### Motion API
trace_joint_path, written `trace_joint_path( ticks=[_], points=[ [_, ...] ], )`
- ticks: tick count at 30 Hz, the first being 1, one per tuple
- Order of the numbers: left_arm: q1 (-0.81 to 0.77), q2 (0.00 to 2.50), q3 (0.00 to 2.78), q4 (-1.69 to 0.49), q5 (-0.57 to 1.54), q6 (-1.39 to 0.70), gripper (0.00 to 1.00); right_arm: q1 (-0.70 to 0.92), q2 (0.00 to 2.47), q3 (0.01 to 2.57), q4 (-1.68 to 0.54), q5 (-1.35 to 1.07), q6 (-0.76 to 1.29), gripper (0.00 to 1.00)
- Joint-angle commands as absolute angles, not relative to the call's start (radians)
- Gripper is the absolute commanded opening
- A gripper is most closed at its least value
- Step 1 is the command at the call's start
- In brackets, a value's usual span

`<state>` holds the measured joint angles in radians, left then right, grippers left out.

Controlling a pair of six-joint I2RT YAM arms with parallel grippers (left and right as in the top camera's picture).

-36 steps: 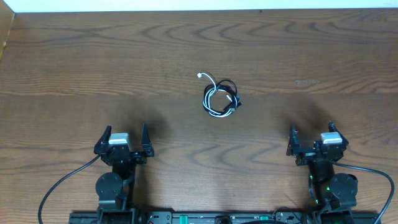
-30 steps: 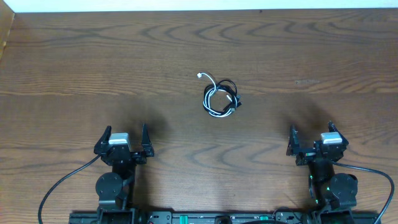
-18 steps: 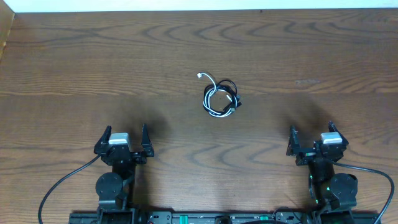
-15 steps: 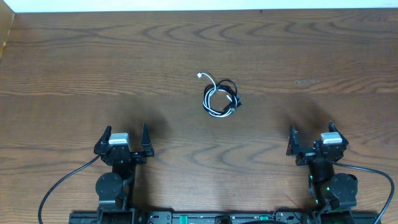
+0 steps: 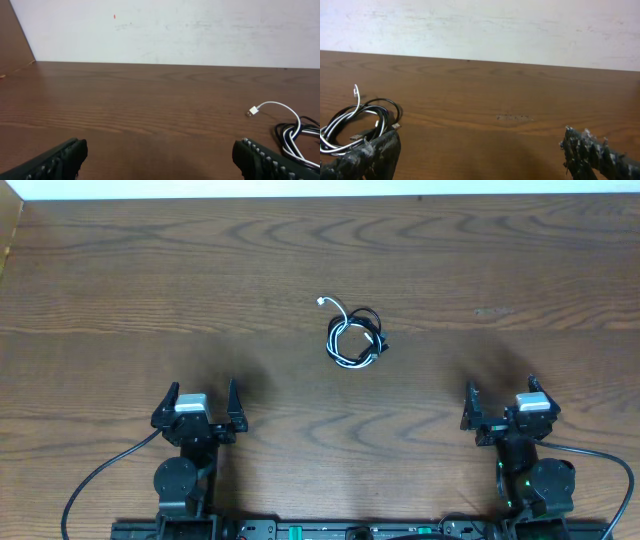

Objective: Untangle cables

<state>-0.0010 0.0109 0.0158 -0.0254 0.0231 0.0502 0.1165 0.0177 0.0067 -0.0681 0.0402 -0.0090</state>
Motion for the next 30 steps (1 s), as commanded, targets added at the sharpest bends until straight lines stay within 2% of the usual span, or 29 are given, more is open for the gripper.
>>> trace_joint_path(
  ticks=[1,30],
  points=[
    [0.004,0.006,0.004,-0.073,-0.001,0.060,0.98,0.121,0.014,0.006,-0.072,0.038,-0.016,0.99],
    [0.004,0.006,0.004,-0.073,-0.001,0.059,0.98,0.121,0.013,0.006,-0.069,0.034,-0.016,0.99]
  ],
)
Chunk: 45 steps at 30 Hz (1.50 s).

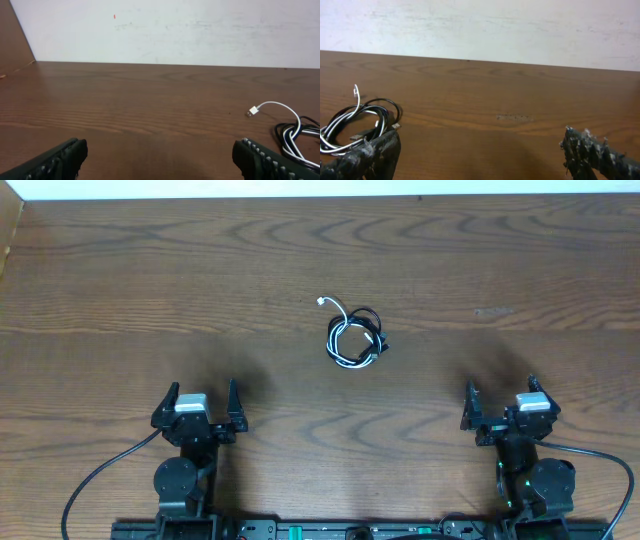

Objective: Untangle cables

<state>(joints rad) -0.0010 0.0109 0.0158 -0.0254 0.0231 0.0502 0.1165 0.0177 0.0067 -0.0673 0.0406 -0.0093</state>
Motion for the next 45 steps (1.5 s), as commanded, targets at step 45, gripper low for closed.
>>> trace_joint_path(
  ticks=[45],
  points=[
    [-0.150,1.008,0.946,-0.382,0.486,0.052,0.98,0.077,0.777,0.838,-0.256,-0.536,-0.016,0.99]
  ],
)
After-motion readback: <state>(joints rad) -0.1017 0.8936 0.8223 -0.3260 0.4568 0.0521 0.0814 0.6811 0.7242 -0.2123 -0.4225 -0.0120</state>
